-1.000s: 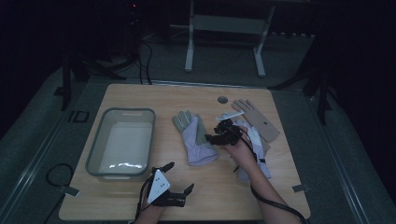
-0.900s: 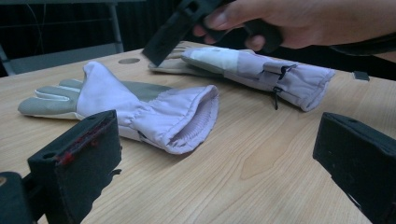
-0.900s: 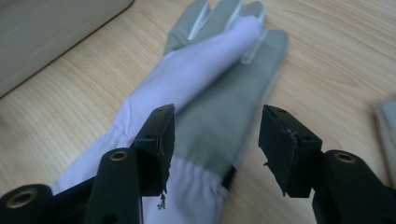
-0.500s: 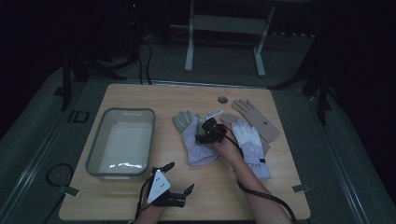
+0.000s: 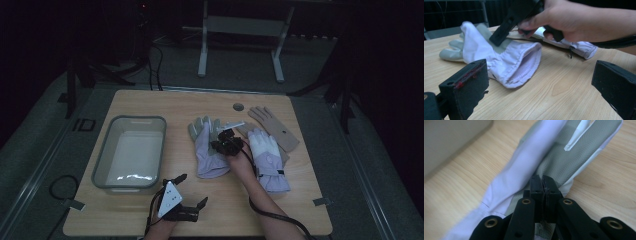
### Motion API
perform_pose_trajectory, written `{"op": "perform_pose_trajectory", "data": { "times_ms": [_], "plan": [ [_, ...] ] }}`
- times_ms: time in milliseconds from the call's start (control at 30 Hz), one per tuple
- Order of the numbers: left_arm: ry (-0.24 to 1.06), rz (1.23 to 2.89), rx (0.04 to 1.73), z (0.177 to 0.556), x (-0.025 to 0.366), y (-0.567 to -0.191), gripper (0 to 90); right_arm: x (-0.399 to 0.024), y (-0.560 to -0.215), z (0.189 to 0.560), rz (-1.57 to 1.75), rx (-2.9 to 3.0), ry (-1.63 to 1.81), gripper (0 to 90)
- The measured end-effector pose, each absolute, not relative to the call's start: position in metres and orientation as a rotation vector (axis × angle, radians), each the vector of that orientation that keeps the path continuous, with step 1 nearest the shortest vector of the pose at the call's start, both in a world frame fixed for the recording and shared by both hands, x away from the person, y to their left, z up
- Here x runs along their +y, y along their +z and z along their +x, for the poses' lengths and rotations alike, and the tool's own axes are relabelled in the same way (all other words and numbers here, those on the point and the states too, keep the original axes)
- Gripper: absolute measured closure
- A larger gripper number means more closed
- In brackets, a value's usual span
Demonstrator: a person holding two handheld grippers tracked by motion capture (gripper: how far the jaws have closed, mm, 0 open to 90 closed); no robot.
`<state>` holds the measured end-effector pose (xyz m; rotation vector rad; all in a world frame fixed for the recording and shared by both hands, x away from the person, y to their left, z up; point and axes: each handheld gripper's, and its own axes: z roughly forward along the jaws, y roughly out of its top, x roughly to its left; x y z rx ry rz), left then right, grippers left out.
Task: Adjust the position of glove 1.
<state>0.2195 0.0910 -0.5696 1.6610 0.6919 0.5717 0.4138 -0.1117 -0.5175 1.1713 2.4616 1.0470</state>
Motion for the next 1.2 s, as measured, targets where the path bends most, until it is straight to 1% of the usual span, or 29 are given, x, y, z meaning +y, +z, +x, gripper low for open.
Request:
{"op": "perform_pose_trajectory", "data": {
  "times_ms": [267, 433, 567, 700, 733, 800, 867, 1000, 1100, 1167, 1200],
  "plan": [
    [0.573, 1.657, 0.694, 0.219, 0.091, -0.57, 1.2, -0.134, -0.499, 0.384, 1.281, 2.384, 1.166, 87.8],
    [0.571, 1.659, 0.694, 0.22, 0.091, -0.57, 1.2, -0.148, -0.495, 0.362, 1.282, 2.346, 1.131, 87.7],
    [0.573, 1.659, 0.694, 0.219, 0.091, -0.57, 1.2, -0.161, -0.501, 0.351, 1.303, 2.352, 1.109, 87.6],
    [0.572, 1.66, 0.696, 0.22, 0.091, -0.57, 1.2, -0.165, -0.52, 0.35, 1.334, 2.359, 0.975, 86.3],
    [0.573, 1.659, 0.696, 0.22, 0.091, -0.57, 1.2, -0.166, -0.524, 0.352, 1.348, 2.367, 0.961, 83.7],
    [0.572, 1.659, 0.697, 0.22, 0.091, -0.57, 1.2, -0.167, -0.531, 0.354, 1.346, 2.371, 0.911, 73.7],
    [0.57, 1.657, 0.699, 0.22, 0.092, -0.57, 1.2, -0.167, -0.535, 0.355, 1.353, 2.356, 0.893, 66.6],
    [0.568, 1.654, 0.701, 0.22, 0.092, -0.57, 1.2, -0.164, -0.535, 0.356, 1.343, 2.37, 0.892, 58.8],
    [0.571, 1.656, 0.698, 0.22, 0.092, -0.57, 1.2, -0.165, -0.531, 0.356, 1.334, 2.382, 0.904, 55.5],
    [0.569, 1.657, 0.699, 0.22, 0.092, -0.57, 1.2, -0.166, -0.528, 0.355, 1.334, 2.392, 0.913, 55.0],
    [0.569, 1.657, 0.7, 0.22, 0.092, -0.57, 1.2, -0.166, -0.527, 0.354, 1.332, 2.395, 0.912, 51.6]
  ]
}}
